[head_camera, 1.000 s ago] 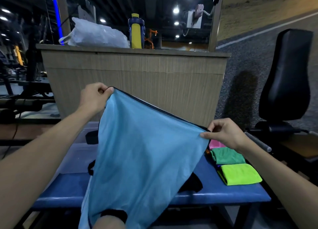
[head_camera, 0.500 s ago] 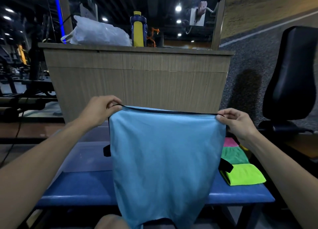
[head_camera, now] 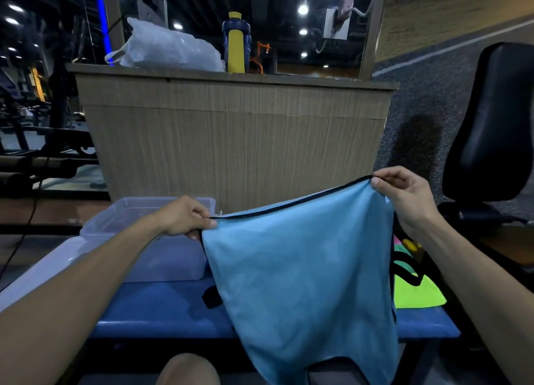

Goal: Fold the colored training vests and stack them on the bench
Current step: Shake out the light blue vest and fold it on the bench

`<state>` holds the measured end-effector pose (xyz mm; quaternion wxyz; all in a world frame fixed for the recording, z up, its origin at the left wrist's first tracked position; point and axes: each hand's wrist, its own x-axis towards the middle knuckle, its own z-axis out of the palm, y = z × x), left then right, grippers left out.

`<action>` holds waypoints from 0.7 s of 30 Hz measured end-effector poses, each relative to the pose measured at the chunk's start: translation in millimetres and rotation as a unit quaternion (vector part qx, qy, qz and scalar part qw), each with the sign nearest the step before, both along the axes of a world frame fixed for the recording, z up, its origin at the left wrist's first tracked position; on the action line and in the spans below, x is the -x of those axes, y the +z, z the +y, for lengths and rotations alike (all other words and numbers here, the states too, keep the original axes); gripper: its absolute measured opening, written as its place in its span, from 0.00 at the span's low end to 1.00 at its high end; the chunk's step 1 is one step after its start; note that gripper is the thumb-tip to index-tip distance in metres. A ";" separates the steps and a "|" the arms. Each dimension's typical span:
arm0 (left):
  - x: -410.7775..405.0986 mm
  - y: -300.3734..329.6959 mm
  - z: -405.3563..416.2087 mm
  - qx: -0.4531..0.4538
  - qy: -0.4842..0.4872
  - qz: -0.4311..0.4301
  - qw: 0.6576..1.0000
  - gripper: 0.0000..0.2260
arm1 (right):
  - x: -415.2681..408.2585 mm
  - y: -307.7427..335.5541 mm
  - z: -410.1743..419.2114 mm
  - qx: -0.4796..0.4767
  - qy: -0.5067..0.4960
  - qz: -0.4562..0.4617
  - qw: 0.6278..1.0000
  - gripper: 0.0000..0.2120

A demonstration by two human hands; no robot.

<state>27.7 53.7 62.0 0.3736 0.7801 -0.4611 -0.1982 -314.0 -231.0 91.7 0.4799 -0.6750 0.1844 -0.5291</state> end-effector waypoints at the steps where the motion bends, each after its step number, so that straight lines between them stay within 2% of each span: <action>1: 2.0 -3.0 -0.2 0.026 -0.003 0.041 0.999 0.08 | -0.1 -0.5 -0.6 -0.001 -0.003 0.010 1.000 0.08; 3: 5.6 -5.9 -2.3 0.091 -0.010 0.127 0.988 0.06 | -0.6 -4.3 -3.0 -0.008 -0.009 0.035 0.999 0.08; 5: 9.1 -4.0 -6.2 0.142 -0.016 0.177 0.974 0.03 | -0.9 -9.8 -5.5 -0.025 -0.018 0.057 0.998 0.08; 8: 13.3 1.3 -11.9 0.196 -0.018 0.175 0.965 0.07 | -1.3 -17.3 -6.7 -0.059 -0.040 0.080 0.994 0.08; 12: 19.1 8.6 -11.9 0.237 -0.009 0.078 0.968 0.06 | 0.5 -27.7 -10.1 -0.092 -0.074 0.101 0.988 0.08; 15: 17.2 9.7 -11.0 0.249 0.020 0.003 0.968 0.04 | 2.6 -35.8 -12.9 -0.107 -0.061 0.117 0.985 0.10; 18: 12.7 8.6 -10.4 0.235 0.050 -0.119 0.964 0.03 | 4.5 -40.0 -11.7 -0.114 -0.044 0.138 0.983 0.10; 21: 13.2 9.1 -4.9 0.200 -0.005 -0.190 0.961 0.12 | 3.3 -41.6 -8.4 -0.112 -0.031 0.152 0.982 0.10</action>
